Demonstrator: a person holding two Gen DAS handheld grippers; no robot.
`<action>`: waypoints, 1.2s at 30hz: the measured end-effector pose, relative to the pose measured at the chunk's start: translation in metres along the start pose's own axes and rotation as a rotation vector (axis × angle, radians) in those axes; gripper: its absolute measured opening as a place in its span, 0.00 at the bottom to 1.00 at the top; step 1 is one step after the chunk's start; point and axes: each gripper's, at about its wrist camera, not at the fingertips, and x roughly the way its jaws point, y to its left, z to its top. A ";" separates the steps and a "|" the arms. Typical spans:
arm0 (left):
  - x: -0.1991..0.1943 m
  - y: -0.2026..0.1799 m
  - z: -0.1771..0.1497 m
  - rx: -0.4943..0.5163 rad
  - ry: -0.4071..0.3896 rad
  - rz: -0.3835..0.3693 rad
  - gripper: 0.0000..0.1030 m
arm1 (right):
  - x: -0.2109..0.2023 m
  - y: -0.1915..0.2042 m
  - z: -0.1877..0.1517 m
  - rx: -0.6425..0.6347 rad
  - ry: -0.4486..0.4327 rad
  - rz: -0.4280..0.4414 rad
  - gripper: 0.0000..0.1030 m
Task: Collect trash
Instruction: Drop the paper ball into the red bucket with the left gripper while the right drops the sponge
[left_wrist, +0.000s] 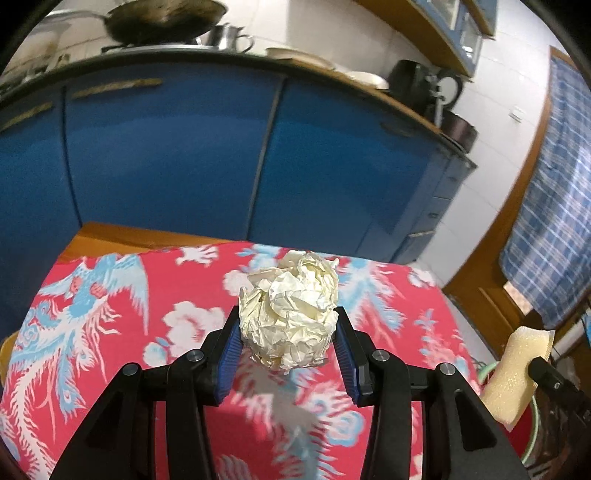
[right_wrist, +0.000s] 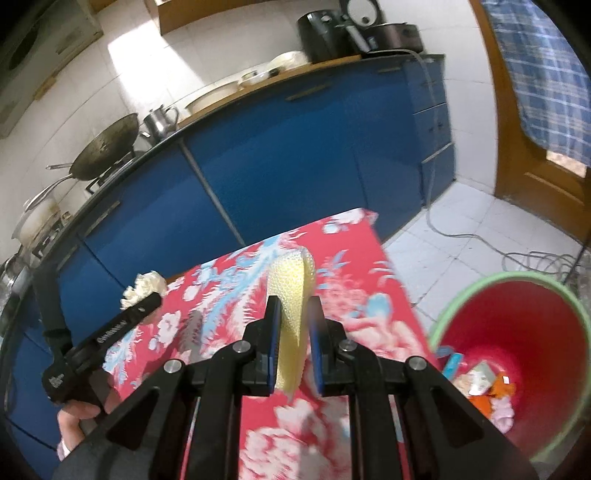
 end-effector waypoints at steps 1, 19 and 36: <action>-0.005 -0.005 0.000 0.008 -0.006 -0.011 0.46 | -0.008 -0.006 0.000 0.004 -0.007 -0.013 0.17; -0.070 -0.101 -0.023 0.142 -0.013 -0.173 0.46 | -0.094 -0.100 -0.035 0.121 -0.099 -0.130 0.17; -0.057 -0.213 -0.103 0.325 0.170 -0.348 0.46 | -0.121 -0.176 -0.070 0.236 -0.085 -0.160 0.18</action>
